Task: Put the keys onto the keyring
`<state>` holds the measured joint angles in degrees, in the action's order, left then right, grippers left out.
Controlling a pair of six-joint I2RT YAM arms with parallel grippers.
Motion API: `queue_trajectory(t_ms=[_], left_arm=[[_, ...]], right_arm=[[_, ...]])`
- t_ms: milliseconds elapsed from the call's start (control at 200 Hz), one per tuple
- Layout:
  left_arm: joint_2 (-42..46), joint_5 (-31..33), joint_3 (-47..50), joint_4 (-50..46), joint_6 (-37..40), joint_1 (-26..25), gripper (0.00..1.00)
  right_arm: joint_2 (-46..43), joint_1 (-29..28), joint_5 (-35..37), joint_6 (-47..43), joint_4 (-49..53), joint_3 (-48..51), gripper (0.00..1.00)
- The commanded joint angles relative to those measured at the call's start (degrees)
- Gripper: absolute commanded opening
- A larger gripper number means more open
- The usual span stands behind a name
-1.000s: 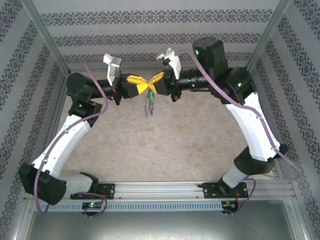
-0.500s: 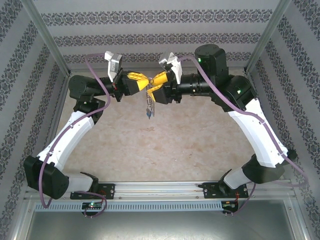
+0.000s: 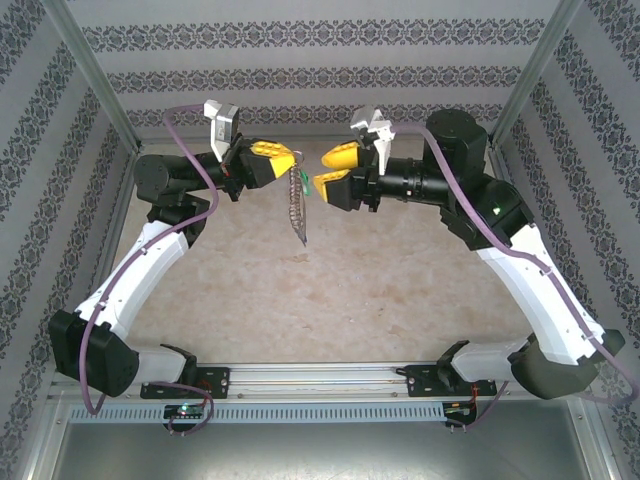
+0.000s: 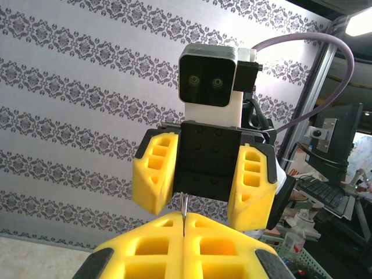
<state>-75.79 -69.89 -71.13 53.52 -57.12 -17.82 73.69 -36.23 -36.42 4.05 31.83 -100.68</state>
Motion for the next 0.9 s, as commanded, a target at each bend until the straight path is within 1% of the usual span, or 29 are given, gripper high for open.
queue_trajectory(t_ms=[0, 90, 125, 180, 220, 350, 674, 844, 894], left_arm=[[0.0, 0.7, -0.9, 5.4, -1.4, 0.7, 0.0], [0.0, 0.9, -0.8, 5.3, -1.5, 0.7, 0.0], [-0.1, 0.9, -0.8, 5.4, -1.6, 0.7, 0.0], [-0.1, 0.9, -0.9, 5.5, -1.8, 0.7, 0.0], [-0.1, 1.0, -1.0, 5.5, -2.0, 0.8, 0.0], [0.1, 1.0, -0.7, 5.6, -2.1, 0.8, 0.0], [0.6, 1.2, 0.1, 5.0, -1.7, 0.8, 0.0], [0.7, 1.3, 0.3, 5.0, -1.7, 0.8, 0.0], [0.8, 1.3, 0.3, 4.9, -1.7, 0.8, 0.0]], right_arm=[[-1.4, 1.4, 0.4, 1.7, -3.8, 2.0, 0.52], [-0.4, 1.2, -1.6, 1.6, -2.8, 1.2, 0.53], [0.3, 0.7, -2.1, 1.2, -1.8, 0.6, 0.56], [1.4, -0.6, -2.3, -0.5, 0.9, -0.7, 0.65], [2.2, -1.4, -1.7, -1.8, 2.7, -1.4, 0.67], [3.2, -2.7, 0.3, -3.2, 3.9, -2.2, 0.68], [5.3, -4.2, 2.0, -4.2, 3.8, -4.2, 0.68], [7.1, -4.9, 1.4, -4.4, 4.2, -6.1, 0.68], [7.4, -5.0, 1.4, -4.6, 4.6, -6.4, 0.67]])
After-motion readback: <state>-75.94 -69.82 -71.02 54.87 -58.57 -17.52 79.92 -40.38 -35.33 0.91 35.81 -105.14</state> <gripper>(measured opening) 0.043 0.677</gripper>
